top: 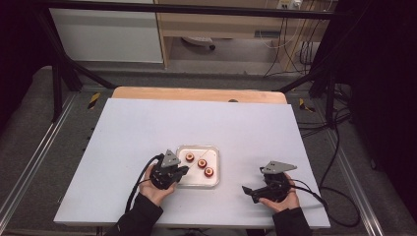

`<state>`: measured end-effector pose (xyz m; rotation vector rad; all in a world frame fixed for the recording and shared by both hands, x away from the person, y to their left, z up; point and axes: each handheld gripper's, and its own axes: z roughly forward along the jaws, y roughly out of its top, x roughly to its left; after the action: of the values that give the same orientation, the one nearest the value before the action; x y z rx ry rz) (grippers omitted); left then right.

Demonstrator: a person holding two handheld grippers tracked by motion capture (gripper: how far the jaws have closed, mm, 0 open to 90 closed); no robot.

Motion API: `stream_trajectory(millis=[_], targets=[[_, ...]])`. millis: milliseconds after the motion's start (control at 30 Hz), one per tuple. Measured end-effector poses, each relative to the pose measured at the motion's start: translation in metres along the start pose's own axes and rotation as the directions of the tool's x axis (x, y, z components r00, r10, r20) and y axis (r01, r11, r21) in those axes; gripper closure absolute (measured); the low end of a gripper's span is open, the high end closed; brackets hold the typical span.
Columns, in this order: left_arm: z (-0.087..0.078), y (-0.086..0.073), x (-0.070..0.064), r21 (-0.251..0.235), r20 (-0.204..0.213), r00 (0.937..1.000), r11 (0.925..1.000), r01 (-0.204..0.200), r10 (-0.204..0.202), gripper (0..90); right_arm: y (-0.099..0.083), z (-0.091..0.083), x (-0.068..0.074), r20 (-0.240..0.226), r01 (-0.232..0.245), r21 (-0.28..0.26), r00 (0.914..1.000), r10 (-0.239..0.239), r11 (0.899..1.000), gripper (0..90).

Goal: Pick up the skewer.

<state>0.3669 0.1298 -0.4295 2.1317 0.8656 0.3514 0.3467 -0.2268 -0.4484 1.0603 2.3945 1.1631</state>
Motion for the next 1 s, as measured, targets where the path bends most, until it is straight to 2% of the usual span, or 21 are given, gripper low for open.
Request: stream_trajectory(millis=[167,400,600,800,833,867,967,1000], targets=[[-0.001,0.002,-0.002,0.009,0.016,0.9996,0.9997,-0.022,0.022,88.3,0.005,0.006,0.009,0.020,0.052,0.038,0.9984,-0.053,0.998,1.1],[-0.003,0.008,-0.007,0.023,0.049,0.9966,0.9974,-0.068,0.067,88.3,0.013,0.009,0.020,0.030,0.120,0.054,0.9921,-0.121,0.991,1.6],[-0.006,0.015,-0.011,0.041,0.072,0.9919,0.9933,-0.108,0.105,88.3,0.023,0.010,0.030,0.052,0.200,0.085,0.9775,-0.205,0.976,2.3],[-0.006,0.022,-0.015,0.057,0.094,0.9857,0.9878,-0.145,0.140,88.3,0.035,0.011,0.043,0.081,0.306,0.091,0.9462,-0.313,0.948,5.1],[-0.006,0.022,-0.015,0.057,0.094,0.9857,0.9878,-0.145,0.140,88.3,0.035,0.011,0.043,0.081,0.306,0.091,0.9462,-0.313,0.948,5.1],[-0.005,0.024,-0.016,0.065,0.106,0.9839,0.9864,-0.151,0.144,88.3,0.040,0.011,0.047,0.093,0.345,0.109,0.9301,-0.355,0.932,5.5],[-0.004,0.030,-0.019,0.088,0.114,0.9789,0.9798,-0.180,0.169,88.3,0.048,0.012,0.053,0.101,0.390,0.122,0.9098,-0.402,0.913,6.3],[-0.004,0.030,-0.019,0.088,0.114,0.9789,0.9798,-0.180,0.169,88.3,0.050,0.013,0.055,0.104,0.404,0.125,0.9028,-0.417,0.906,6.7]])
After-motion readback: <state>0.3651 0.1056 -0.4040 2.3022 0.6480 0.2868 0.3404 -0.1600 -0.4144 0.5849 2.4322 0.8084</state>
